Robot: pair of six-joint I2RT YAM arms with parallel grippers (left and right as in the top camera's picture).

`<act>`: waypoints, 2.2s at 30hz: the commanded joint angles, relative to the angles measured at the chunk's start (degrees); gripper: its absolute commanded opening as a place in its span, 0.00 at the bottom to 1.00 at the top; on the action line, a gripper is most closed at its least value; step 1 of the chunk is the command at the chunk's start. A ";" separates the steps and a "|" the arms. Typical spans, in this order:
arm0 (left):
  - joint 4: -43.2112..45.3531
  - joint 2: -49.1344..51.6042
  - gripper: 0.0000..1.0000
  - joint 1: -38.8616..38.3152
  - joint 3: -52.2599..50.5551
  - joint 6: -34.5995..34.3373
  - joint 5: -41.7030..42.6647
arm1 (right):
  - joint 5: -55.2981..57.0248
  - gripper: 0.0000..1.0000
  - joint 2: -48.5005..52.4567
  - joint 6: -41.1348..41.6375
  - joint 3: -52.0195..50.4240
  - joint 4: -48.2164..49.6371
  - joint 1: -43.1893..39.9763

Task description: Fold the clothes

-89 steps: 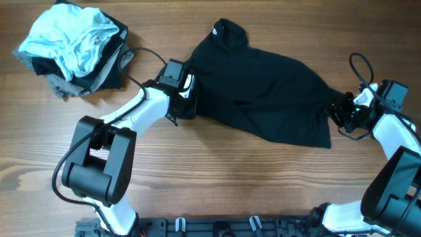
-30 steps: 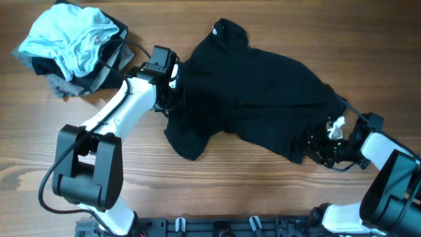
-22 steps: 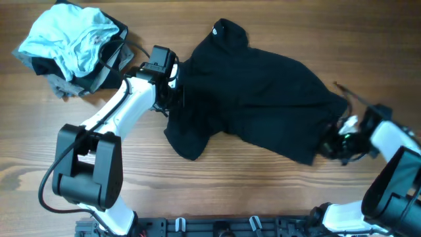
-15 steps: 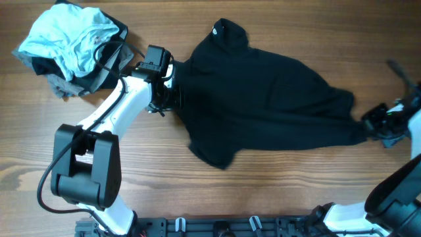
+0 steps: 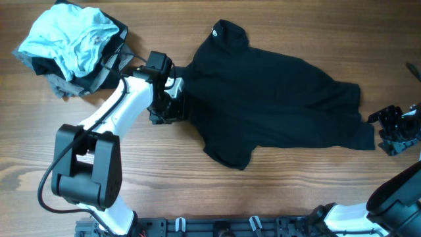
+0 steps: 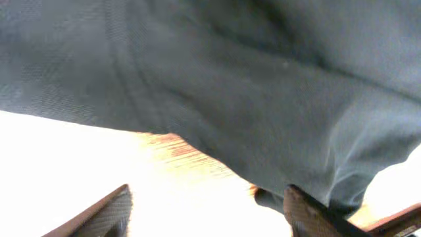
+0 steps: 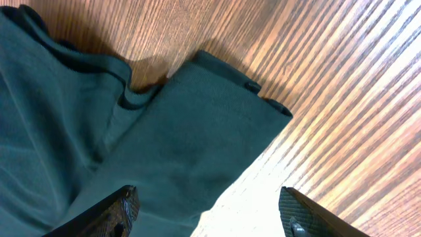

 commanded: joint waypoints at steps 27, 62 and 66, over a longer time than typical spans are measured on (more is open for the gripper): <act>-1.29 -2.71 0.46 9.97 2.47 12.02 14.32 | -11.65 0.73 0.24 -8.92 0.87 -0.94 3.48; -9.07 2.78 0.04 -19.41 -6.10 9.11 -0.17 | -9.97 0.75 0.26 -8.87 0.87 0.28 3.48; -26.43 2.34 0.04 -19.41 4.02 9.09 -0.02 | -9.94 0.75 0.26 -8.87 0.87 0.70 3.48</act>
